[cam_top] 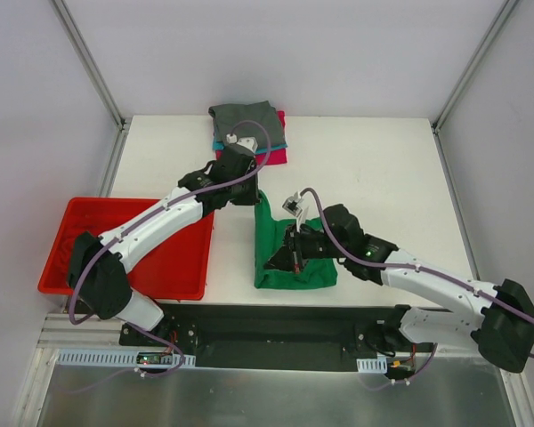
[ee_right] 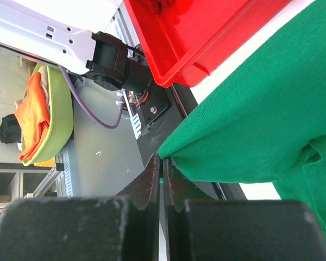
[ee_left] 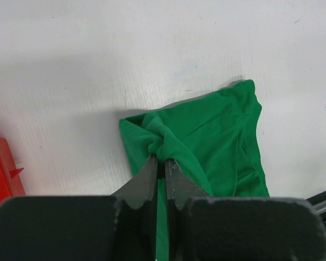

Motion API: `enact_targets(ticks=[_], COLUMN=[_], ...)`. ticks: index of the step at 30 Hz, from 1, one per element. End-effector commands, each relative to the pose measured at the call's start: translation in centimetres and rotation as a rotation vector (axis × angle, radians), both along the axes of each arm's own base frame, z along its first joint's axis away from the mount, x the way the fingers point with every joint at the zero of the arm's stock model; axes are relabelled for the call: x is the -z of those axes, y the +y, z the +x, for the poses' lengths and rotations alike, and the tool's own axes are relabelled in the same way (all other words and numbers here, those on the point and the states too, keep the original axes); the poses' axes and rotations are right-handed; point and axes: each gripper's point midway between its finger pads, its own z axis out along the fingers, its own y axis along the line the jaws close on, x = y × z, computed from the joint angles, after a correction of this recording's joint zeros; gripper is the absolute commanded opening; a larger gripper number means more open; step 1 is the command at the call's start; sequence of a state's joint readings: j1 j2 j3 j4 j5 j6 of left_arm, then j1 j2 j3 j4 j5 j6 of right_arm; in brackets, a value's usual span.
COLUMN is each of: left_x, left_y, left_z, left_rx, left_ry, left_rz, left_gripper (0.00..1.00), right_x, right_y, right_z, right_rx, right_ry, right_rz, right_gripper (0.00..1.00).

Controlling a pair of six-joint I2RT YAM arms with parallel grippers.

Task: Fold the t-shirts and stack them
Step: Fold the long partially folded tshirt into a neat square

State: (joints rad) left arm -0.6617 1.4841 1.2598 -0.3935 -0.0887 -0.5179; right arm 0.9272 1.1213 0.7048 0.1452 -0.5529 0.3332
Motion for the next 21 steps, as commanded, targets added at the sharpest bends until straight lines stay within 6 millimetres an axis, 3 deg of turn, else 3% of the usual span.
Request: enact_targets(ticks=[1,8,21], left_x=[-3.1,-3.8,-0.2], left_y=[-2.7,-7.0,-14.5], left_z=[2.1,2.2,2.9], left_rx=[0.064,0.167,0.346], left_ry=[-0.121,-0.135,-0.054], left_rz=[-0.049,-0.066,-0.085], left_gripper=[0.0,0.0,0.0], right_x=[-1.9,0.6,5.9], right_y=[-0.6,-3.4,-8.0], right_z=[-2.2,-1.7,0.0], right_rx=[-0.056,0.07,0.309], right_ry=[-0.021,-0.023,0.088], right_rz=[0.073,-0.006,-0.097], right_gripper=[0.01,0.01,0.02])
